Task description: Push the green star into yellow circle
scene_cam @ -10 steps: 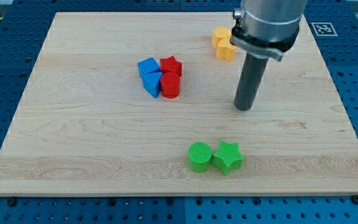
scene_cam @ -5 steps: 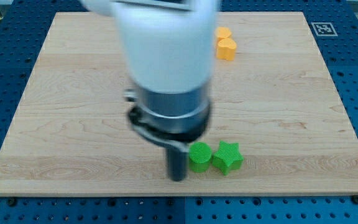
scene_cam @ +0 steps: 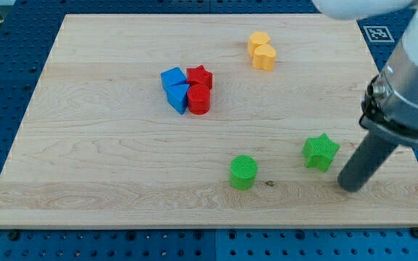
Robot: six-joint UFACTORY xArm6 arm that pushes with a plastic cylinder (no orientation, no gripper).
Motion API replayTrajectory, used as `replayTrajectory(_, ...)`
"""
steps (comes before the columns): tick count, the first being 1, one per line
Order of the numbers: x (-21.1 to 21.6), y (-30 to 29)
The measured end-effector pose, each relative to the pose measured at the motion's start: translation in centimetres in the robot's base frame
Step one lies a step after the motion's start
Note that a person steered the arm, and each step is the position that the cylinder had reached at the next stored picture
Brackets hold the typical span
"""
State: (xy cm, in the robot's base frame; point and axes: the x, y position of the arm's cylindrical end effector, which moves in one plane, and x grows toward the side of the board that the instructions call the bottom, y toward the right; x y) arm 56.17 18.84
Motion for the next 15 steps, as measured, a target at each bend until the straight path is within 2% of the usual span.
replayTrajectory(1,-5.7,-1.9)
replayTrajectory(2,-7.8,-1.6)
replayTrajectory(3,-2.5,-0.7)
replayTrajectory(4,-0.2,-3.7)
replayTrajectory(5,-4.2,-5.6)
replayTrajectory(6,-10.5,-5.6)
replayTrajectory(7,-12.4,-4.7)
replayTrajectory(8,-9.9,-2.1)
replayTrajectory(9,-11.4,-1.5)
replayTrajectory(12,-19.3,-5.9)
replayTrajectory(13,-17.3,-5.6)
replayTrajectory(14,-13.3,-5.8)
replayTrajectory(15,-13.2,-8.0)
